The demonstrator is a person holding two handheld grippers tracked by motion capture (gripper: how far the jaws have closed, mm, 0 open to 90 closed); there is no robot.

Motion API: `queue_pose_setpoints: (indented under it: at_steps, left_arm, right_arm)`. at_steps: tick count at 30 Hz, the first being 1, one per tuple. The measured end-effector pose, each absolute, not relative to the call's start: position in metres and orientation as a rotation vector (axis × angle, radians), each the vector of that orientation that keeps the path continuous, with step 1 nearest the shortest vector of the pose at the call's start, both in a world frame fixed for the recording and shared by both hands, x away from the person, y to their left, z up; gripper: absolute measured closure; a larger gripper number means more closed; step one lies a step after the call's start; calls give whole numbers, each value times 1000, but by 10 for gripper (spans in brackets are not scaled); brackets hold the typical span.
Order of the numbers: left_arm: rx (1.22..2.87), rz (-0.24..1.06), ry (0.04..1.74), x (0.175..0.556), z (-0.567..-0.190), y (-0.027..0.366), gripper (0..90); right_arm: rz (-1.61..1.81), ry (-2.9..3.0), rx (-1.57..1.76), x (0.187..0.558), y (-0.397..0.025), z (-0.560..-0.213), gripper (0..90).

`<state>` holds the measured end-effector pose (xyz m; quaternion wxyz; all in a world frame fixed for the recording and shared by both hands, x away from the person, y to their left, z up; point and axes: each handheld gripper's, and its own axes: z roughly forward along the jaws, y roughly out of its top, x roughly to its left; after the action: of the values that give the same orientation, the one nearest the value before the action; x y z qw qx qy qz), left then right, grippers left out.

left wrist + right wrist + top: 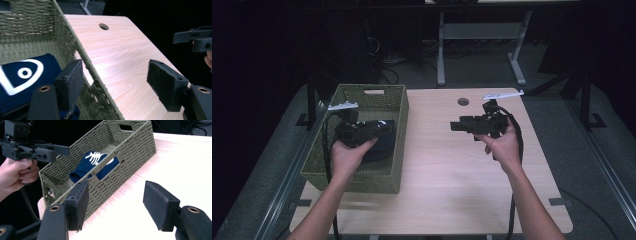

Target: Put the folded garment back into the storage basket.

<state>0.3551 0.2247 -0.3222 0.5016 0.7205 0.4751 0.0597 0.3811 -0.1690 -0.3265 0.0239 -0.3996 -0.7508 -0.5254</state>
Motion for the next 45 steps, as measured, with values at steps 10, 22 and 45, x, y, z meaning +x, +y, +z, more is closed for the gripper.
queue_pose_setpoints:
  at_steps: [10, 22, 45]
  left_arm:
    - [1760, 118, 1112, 354, -323, 202, 287]
    - [1791, 108, 1074, 348, -322, 177, 280]
    - [1824, 78, 1022, 345, -330, 137, 222]
  right_arm:
    - [-1617, -2328, -1280, 374, -191, -331, 371]
    - [-1620, -2324, -1346, 359, -222, -338, 371]
    - [-1621, -2315, -1469, 339, -271, -349, 356]
